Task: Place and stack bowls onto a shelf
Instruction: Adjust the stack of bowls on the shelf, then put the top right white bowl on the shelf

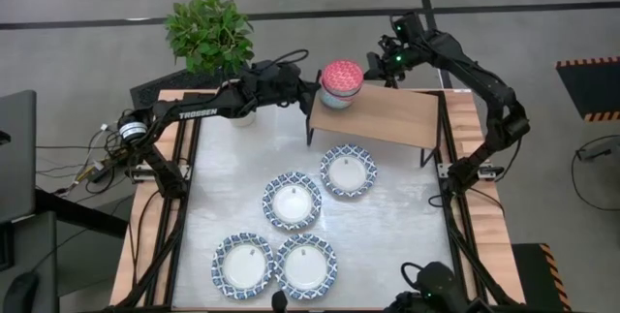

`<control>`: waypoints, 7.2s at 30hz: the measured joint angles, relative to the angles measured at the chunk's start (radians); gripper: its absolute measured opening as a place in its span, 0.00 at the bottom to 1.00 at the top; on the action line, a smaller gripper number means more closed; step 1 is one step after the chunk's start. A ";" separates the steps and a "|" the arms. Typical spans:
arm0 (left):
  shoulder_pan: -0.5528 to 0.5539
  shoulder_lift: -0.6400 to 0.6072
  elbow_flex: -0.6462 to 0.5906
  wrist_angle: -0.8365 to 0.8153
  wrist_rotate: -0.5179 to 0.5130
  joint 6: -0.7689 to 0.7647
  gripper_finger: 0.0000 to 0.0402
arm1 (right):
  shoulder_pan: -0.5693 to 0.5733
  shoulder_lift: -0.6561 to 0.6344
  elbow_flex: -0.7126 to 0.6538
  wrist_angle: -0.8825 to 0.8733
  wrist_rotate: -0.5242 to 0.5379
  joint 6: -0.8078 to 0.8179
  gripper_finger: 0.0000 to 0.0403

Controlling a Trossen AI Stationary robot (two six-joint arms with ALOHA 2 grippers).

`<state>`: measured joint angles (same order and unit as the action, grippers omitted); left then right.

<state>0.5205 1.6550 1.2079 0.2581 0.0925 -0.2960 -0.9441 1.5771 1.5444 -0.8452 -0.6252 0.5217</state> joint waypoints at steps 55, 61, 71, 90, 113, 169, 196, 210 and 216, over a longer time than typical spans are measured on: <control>-0.051 -0.003 0.001 -0.002 0.071 0.067 0.00 | 0.019 -0.001 0.000 -0.037 0.023 -0.014 0.04; -0.051 0.001 0.001 -0.001 -0.014 0.107 0.00 | 0.018 -0.001 0.000 -0.036 0.023 -0.015 0.04; -0.052 0.047 0.001 -0.007 -0.018 0.126 0.00 | 0.012 -0.001 0.000 -0.038 0.024 -0.017 0.04; -0.045 0.051 0.000 -0.051 -0.024 0.106 0.00 | -0.092 -0.002 0.082 0.146 0.048 0.061 0.04; -0.128 -0.625 0.001 -0.753 0.193 0.127 0.10 | 0.569 -0.174 0.077 -0.422 0.431 -0.404 0.12; -0.299 -0.915 -0.170 -1.067 0.085 -0.138 0.50 | 1.074 0.390 -0.109 -0.141 0.757 -0.073 0.32; -0.298 -0.923 -0.171 -1.072 0.085 -0.101 0.50 | 1.119 0.120 0.142 -0.329 0.520 0.006 0.05; -0.298 -0.922 -0.171 -1.076 0.056 -0.091 0.50 | 1.066 -0.208 0.172 -0.705 0.840 0.155 0.05; -0.299 -0.922 -0.171 -1.075 0.018 -0.091 0.50 | 0.972 -0.181 0.173 -0.726 0.991 -0.043 0.05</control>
<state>0.2219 0.7326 1.0370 -0.8169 0.1109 -0.3868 0.0283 1.3960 1.7176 -1.5716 0.3657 0.4790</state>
